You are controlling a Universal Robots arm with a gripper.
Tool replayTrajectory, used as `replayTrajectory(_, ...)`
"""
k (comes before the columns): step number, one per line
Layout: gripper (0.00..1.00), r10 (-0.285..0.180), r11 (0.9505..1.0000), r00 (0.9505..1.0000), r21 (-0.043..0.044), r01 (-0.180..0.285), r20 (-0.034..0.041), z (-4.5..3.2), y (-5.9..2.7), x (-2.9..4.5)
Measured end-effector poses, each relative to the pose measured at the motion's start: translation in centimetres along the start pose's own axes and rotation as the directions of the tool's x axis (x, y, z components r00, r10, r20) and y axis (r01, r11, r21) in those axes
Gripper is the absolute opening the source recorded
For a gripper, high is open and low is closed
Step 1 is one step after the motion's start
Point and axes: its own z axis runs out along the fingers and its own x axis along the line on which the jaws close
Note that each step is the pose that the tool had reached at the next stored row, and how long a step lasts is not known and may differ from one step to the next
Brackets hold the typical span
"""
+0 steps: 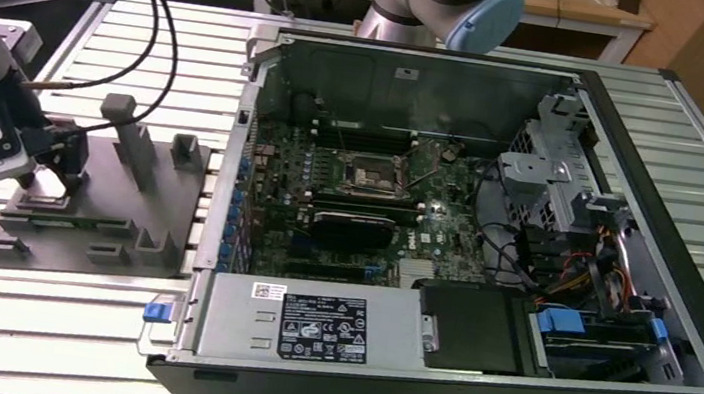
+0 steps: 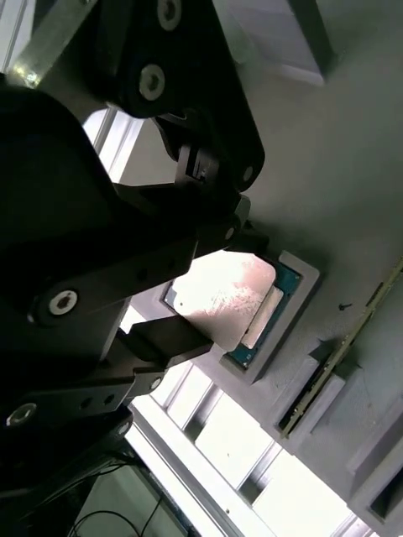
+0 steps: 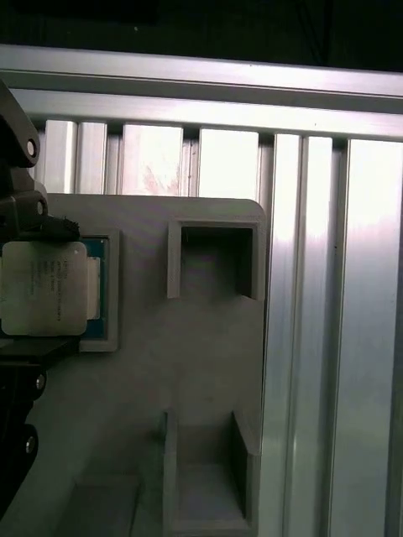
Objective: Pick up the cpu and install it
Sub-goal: 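Pick up the cpu and move it towards the insertion slot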
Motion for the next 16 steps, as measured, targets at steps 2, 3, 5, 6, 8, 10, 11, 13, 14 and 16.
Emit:
replayTrajectory(2, 0.54, 0.000, 1.0000, 1.0000, 0.0000, 0.000, 0.0000, -0.20, 0.01, 0.00)
replayTrajectory(3, 0.54, 0.000, 1.0000, 1.0000, 0.0000, 0.000, -0.0001, -0.34, 0.02, 0.00)
replayTrajectory(5, 0.54, 0.000, 1.0000, 1.0000, 0.0000, 0.000, -0.0001, -0.65, 0.03, 0.00)
replayTrajectory(6, 0.54, 0.000, 1.0000, 1.0000, 0.0001, 0.000, 0.0000, -0.83, 0.04, 0.00)
replayTrajectory(8, 0.54, 0.000, 1.0000, 1.0000, 0.0000, 0.000, 0.0000, -1.20, 0.06, -0.01)
replayTrajectory(10, 0.54, 0.000, 1.0000, 1.0000, 0.0000, 0.000, 0.0000, -1.53, 0.08, -0.01)
replayTrajectory(11, 0.54, 0.000, 1.0000, 1.0000, 0.0000, 0.000, 0.0000, -1.70, 0.08, -0.01)
replayTrajectory(13, 0.54, 0.000, 1.0000, 1.0000, 0.0000, 0.000, 0.0000, -2.03, 0.10, -0.01)
replayTrajectory(14, 0.54, 0.000, 1.0000, 1.0000, -0.0002, 0.000, 0.0000, -2.22, 0.11, -0.01)
replayTrajectory(16, 0.54, 0.000, 1.0000, 1.0000, -0.0003, 0.000, 0.0000, -2.48, 0.12, -0.01)
